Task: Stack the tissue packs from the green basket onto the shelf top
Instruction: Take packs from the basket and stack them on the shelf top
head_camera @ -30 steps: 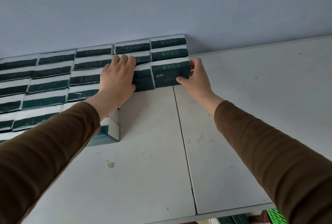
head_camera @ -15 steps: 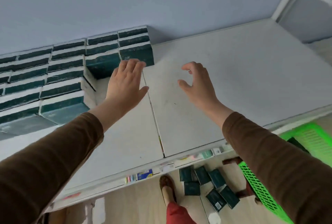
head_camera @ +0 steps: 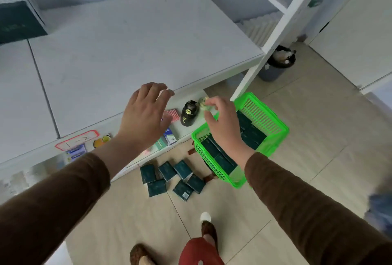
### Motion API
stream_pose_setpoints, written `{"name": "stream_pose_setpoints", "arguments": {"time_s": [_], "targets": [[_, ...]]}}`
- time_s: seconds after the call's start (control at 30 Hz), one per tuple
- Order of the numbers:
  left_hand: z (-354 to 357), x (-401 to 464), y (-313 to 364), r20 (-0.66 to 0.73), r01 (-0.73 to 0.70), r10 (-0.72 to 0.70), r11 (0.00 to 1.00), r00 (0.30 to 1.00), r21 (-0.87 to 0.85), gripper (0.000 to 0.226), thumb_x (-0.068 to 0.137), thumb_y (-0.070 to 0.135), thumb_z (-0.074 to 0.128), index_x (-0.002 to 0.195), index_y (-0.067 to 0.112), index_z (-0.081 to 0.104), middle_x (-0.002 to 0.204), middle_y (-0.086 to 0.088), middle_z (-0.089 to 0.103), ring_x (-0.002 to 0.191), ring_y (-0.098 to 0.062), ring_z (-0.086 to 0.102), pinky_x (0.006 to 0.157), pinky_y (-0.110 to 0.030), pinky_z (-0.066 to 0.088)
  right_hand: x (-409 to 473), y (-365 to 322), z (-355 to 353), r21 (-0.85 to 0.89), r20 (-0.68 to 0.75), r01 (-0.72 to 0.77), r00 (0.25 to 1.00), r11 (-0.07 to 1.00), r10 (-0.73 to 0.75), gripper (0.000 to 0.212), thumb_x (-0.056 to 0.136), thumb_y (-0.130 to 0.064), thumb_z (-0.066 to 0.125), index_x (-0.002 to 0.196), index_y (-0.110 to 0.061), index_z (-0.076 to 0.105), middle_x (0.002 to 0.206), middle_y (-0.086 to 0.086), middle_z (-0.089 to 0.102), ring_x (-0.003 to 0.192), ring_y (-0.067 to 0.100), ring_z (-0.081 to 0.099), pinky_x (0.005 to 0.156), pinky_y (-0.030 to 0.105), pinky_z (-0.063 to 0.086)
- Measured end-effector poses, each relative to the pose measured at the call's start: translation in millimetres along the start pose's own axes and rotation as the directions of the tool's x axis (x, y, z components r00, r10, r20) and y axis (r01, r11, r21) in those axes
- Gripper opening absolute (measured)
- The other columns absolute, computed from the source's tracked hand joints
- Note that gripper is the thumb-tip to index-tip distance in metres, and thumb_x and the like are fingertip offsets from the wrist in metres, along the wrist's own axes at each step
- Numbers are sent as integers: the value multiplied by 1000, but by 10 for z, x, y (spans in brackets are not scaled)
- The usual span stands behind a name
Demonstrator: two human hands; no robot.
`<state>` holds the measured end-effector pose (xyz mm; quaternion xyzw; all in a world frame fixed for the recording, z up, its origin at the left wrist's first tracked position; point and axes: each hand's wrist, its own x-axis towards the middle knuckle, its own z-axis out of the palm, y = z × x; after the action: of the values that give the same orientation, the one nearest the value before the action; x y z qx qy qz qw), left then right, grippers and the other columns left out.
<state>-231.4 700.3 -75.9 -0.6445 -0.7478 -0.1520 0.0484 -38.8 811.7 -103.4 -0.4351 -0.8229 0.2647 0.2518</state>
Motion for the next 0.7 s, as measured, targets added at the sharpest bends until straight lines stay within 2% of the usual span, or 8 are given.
{"name": "stream_pose_setpoints", "arguments": {"time_s": [0.13,0.23,0.4,0.5,0.6,0.63,0.7], "targets": [[572,232,627,88,-58,61,998,994,-37,56,81,33,68,133,17,52,134,-4,51,127,-29,41,103,-44,38,-18,827,-210,-30,56,-76,995,997,78,17,92,-14,62,109,-16,60,109,-6,55,106,17,48,92,30,41],[1150,405,1036,225,-56,66,997,972,-50,57,85,36,66,136,18,48,136,-3,49,128,-28,40,106,-46,37,-25,1641,-304,-40,187,-191,963,981,195,19,93,-17,62,112,-16,59,111,-2,54,107,18,50,93,34,44],[2290,600,1515,484,19,7,999,875,-48,57,88,33,63,141,22,45,143,2,44,135,-21,33,109,-38,29,18,2966,-321,-182,440,-415,777,892,451,37,95,-20,61,130,-11,54,127,7,60,116,23,59,94,32,46],[2953,677,1648,608,13,2,1000,794,-20,55,86,29,63,138,22,45,142,2,45,134,-21,36,108,-38,32,45,3473,-124,-268,519,-434,687,860,509,45,95,-22,61,137,-10,51,134,10,58,121,25,58,100,37,46],[3555,742,1726,701,-13,4,1000,714,8,53,84,21,58,136,21,46,138,0,47,129,-23,40,105,-41,38,53,3781,216,-340,586,-403,615,850,527,47,95,-22,58,139,-10,49,137,10,55,125,27,55,100,34,43],[3744,760,1745,723,-29,11,999,691,13,52,85,21,57,136,20,46,137,-1,48,128,-23,41,104,-41,39,49,3866,333,-355,582,-397,615,847,532,47,95,-21,57,139,-10,49,137,11,55,126,28,53,100,34,42],[4101,801,1765,751,-68,25,997,659,27,53,87,21,55,139,20,43,138,-3,47,128,-23,43,103,-39,40,60,4035,531,-370,507,-391,675,843,536,44,94,-15,56,138,-10,50,136,12,55,127,29,50,102,35,39]]}}
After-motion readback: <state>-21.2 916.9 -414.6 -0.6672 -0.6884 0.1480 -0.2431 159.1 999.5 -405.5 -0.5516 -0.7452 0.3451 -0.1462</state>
